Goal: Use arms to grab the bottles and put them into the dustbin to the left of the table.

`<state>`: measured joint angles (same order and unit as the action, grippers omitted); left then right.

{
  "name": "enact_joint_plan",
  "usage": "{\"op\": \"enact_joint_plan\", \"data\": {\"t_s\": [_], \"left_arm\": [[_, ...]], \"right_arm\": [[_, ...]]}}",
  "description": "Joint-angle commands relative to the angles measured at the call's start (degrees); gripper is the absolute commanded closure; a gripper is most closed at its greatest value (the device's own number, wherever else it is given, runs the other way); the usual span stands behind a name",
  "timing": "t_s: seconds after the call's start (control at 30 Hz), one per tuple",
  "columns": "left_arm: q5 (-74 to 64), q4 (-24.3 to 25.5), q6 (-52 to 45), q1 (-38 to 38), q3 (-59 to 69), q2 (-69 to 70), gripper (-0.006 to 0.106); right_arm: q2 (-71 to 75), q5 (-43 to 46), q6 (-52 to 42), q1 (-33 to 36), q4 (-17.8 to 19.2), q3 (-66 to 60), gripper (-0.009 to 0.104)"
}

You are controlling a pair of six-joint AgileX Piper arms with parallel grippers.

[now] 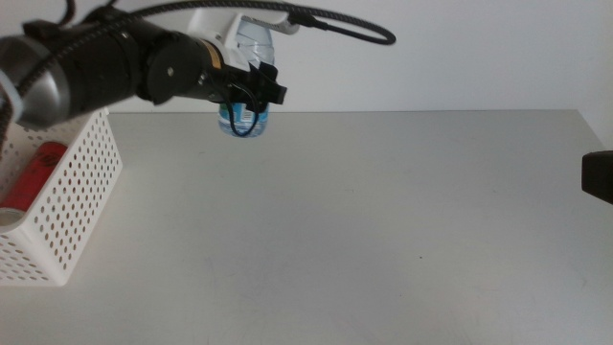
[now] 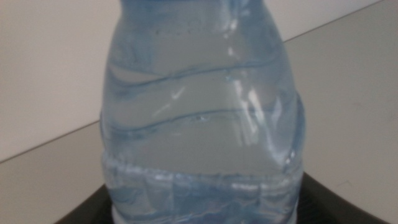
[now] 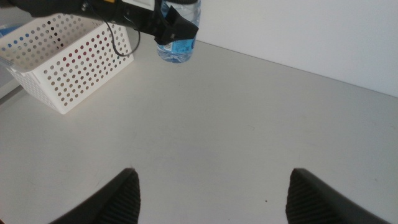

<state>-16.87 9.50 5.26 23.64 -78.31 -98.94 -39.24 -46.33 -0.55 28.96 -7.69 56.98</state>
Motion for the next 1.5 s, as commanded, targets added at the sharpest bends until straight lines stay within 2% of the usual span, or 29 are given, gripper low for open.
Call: {"op": "enact_joint_plan", "data": {"t_s": [0.0,0.13,0.2,0.4,0.57,0.77,1.1,1.2,1.3,1.33,1.37,1.43,1.47], "left_arm": [[-5.47,-1.92,-3.89,-1.92,-5.71,5.66,0.102],[-18.18,-9.50,-14.53,-9.50,-9.66,7.50,0.102],[-23.03,-11.03,-17.89,-13.33,-10.69,8.10,0.102],[-33.62,-11.16,-21.68,-24.59,-13.98,8.53,0.102],[-37.21,-11.30,-25.81,-31.87,-14.60,8.06,0.102],[-38.53,-12.36,-26.05,-36.17,-14.60,5.29,0.102],[-37.71,-11.71,-28.08,-36.33,-14.60,-5.26,0.099],[-38.49,-11.33,-27.59,-36.33,-14.60,-7.21,0.090],[-38.54,-11.39,-27.64,-36.33,-14.60,-7.56,0.071],[-38.54,-11.39,-27.64,-36.33,-14.60,-7.56,0.062],[-39.07,-11.39,-27.64,-36.33,-14.60,-7.42,0.030],[-40.43,-11.33,-27.64,-36.33,-14.60,-7.42,0.009],[-41.49,-11.41,-27.64,-36.33,-14.60,-7.31,0.007]], "right_arm": [[-0.05,3.82,-0.74,0.21,0.10,1.26,0.036],[-0.05,3.82,-0.74,0.21,0.10,1.26,0.036],[-0.05,3.82,-0.74,0.21,0.10,1.26,0.036],[-0.05,3.82,-0.74,0.21,0.10,1.26,0.036],[-0.05,3.82,-0.74,0.21,0.10,1.26,0.036],[-0.05,3.82,-0.74,0.21,0.10,1.26,0.036],[-0.05,3.82,-0.74,0.21,0.10,1.26,0.036],[-0.05,3.82,-0.74,0.21,0.10,1.26,0.036],[-0.05,3.82,-0.74,0.21,0.10,1.26,0.036],[-0.05,3.82,-0.74,0.21,0.10,1.26,0.036],[-0.05,3.82,-0.74,0.21,0.10,1.26,0.036],[-0.05,3.82,-0.74,0.21,0.10,1.26,0.036],[-0.05,3.82,-0.74,0.21,0.10,1.26,0.036]]}}
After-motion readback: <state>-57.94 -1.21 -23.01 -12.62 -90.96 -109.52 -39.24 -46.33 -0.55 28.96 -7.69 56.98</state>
